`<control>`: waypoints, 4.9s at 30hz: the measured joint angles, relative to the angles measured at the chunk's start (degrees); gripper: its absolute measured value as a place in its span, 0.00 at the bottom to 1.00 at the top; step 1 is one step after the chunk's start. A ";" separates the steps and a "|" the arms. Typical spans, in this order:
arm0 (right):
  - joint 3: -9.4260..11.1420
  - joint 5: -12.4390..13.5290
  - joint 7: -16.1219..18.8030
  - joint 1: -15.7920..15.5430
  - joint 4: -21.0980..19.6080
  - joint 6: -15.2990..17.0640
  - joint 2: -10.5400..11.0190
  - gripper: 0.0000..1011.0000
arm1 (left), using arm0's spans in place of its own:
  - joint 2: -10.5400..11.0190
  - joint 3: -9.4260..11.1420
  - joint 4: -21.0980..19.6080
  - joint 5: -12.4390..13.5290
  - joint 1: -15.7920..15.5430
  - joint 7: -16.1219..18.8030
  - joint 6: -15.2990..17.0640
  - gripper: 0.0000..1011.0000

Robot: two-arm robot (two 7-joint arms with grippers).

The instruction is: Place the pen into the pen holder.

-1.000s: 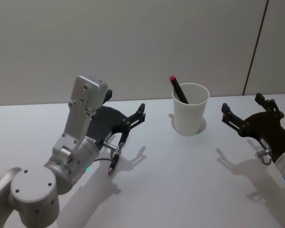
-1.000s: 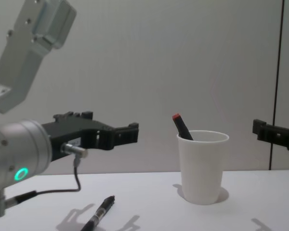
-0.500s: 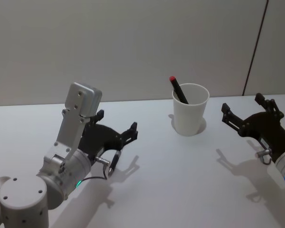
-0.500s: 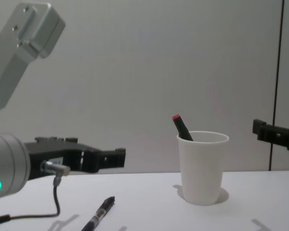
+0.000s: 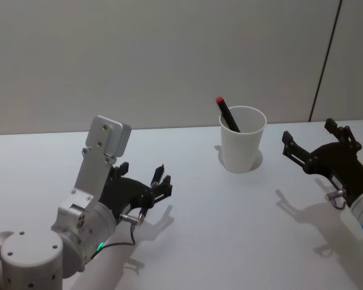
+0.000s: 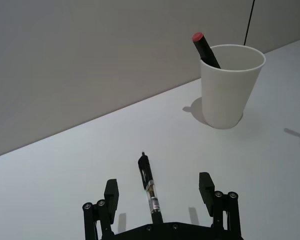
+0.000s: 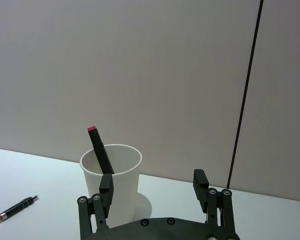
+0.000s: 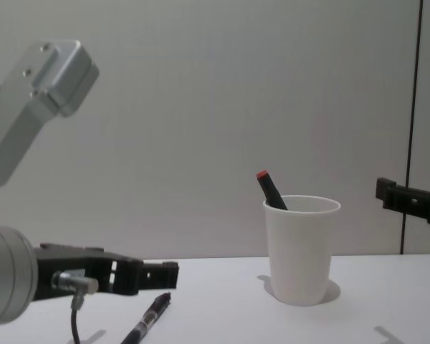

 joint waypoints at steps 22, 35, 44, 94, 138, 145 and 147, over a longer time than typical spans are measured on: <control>0.00 0.00 0.00 0.00 0.00 0.00 0.00 0.99 | -2.71 0.38 1.16 0.05 -0.75 0.10 7.06 0.99; 0.00 0.00 0.00 0.00 0.00 0.00 0.00 0.99 | -4.05 0.15 2.69 -0.12 -1.24 -0.06 9.13 0.99; 0.00 0.00 0.00 0.00 0.00 0.00 0.00 0.99 | -4.85 -0.35 3.76 -1.23 -1.26 1.08 9.56 0.99; 0.00 0.00 0.00 0.00 0.00 0.00 0.00 0.99 | -7.31 -1.67 5.86 -1.00 -1.22 1.69 12.16 0.99; 0.00 0.01 0.00 0.00 0.00 0.00 0.00 0.99 | -7.63 -1.88 6.03 -0.53 -1.15 1.37 12.37 0.53; 0.00 0.00 0.00 0.00 0.00 0.00 0.00 0.99 | -7.64 -1.80 6.14 0.06 -1.34 0.12 12.26 0.42; 0.00 0.00 0.00 0.00 0.00 0.00 0.00 0.99 | -7.64 -1.79 6.16 0.14 -1.38 -0.07 12.24 0.36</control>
